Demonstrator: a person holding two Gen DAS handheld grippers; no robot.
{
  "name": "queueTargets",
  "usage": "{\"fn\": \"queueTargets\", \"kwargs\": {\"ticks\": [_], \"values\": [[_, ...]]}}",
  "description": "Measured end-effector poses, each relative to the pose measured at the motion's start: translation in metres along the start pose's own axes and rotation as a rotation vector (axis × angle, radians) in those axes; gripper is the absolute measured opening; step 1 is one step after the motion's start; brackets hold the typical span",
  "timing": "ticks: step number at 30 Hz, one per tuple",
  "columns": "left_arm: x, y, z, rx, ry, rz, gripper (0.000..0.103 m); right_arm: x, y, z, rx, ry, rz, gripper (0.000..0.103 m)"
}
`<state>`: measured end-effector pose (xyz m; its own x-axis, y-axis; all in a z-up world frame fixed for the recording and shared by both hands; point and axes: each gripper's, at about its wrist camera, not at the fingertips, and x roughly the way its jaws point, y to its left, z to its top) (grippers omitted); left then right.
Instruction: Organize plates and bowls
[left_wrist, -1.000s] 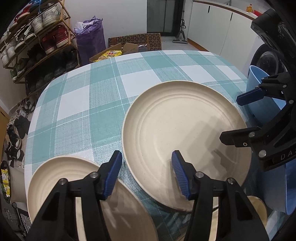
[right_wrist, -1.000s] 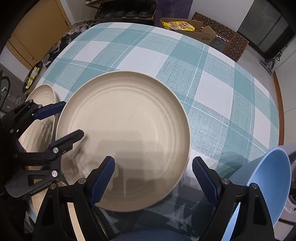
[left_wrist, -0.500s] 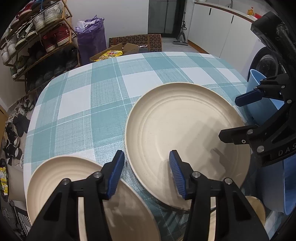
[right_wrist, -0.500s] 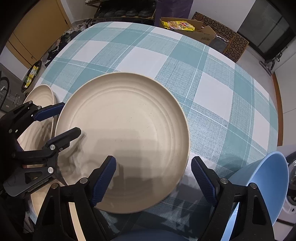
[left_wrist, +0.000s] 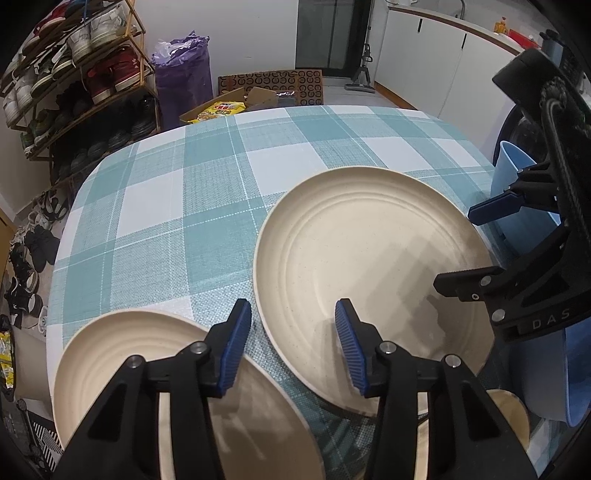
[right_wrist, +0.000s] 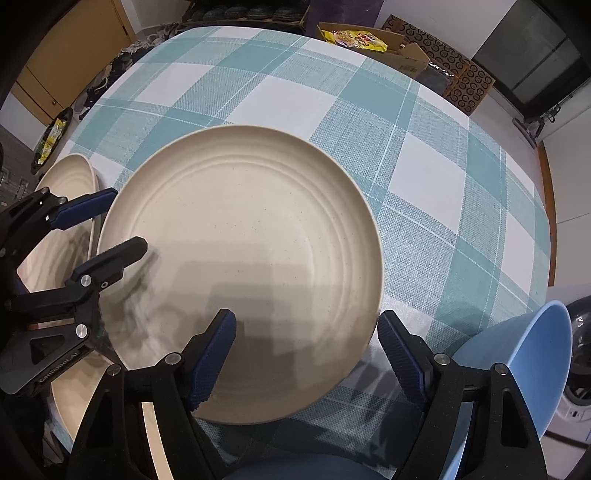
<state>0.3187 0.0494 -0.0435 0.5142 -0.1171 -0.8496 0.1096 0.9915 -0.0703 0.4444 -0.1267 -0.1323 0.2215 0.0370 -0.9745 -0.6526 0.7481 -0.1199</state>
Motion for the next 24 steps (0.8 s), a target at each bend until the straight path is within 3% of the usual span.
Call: {"fn": "queueTargets", "kwargs": {"ticks": [15,21,24], "values": [[0.005,-0.001,0.001,0.003,0.005,-0.005,0.041,0.014,-0.008,0.004,0.020,0.050,-0.027,0.078],[0.006,0.002,0.001,-0.005,0.003,0.004,0.035,0.007,-0.013,-0.004,0.029,0.033,-0.036,0.067],[0.005,0.004,0.001,-0.018,0.000,0.005,0.032,0.004,-0.024,-0.004,0.057,0.018,-0.038,0.056]]}}
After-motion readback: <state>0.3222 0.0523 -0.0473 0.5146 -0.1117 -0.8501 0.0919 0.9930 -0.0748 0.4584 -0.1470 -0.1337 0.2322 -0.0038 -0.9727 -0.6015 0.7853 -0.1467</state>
